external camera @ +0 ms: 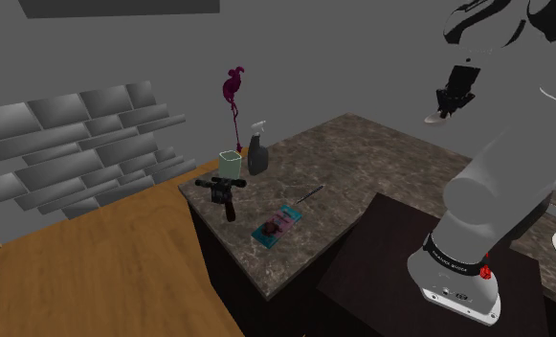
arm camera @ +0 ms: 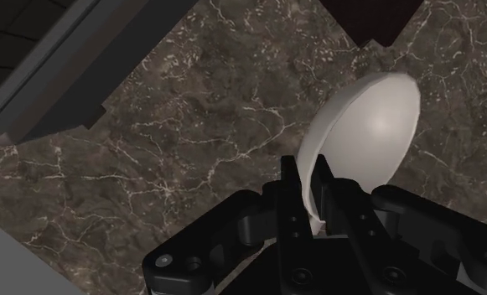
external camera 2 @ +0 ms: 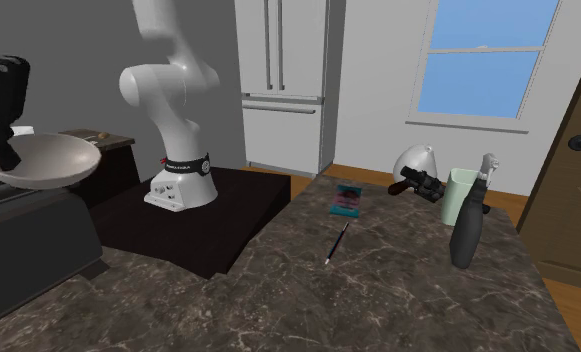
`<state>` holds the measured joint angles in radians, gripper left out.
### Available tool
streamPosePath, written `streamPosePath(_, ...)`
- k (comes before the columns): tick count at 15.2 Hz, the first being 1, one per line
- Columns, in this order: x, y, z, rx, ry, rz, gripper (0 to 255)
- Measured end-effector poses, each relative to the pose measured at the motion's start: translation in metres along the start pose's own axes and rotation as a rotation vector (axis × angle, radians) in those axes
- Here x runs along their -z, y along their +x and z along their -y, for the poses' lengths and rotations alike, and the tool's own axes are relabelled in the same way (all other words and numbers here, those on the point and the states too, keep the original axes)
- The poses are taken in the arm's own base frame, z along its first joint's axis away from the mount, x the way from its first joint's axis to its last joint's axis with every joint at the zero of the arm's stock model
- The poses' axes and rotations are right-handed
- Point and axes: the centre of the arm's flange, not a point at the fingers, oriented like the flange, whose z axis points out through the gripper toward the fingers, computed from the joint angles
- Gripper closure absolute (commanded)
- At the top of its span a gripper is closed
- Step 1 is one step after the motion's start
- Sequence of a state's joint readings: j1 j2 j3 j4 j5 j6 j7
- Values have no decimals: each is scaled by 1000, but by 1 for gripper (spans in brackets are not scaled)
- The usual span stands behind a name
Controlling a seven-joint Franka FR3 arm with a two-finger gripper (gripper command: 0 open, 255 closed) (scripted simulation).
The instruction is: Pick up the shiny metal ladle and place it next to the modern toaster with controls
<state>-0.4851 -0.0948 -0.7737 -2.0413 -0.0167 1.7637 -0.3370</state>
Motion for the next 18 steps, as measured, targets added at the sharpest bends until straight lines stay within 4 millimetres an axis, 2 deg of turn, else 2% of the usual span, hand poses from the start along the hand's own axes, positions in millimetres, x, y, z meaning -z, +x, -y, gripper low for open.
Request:
streamPosePath(4,6,23,-43,-1,0,1,255)
streamPosePath(18,-61,41,-57,2,-1,0,255)
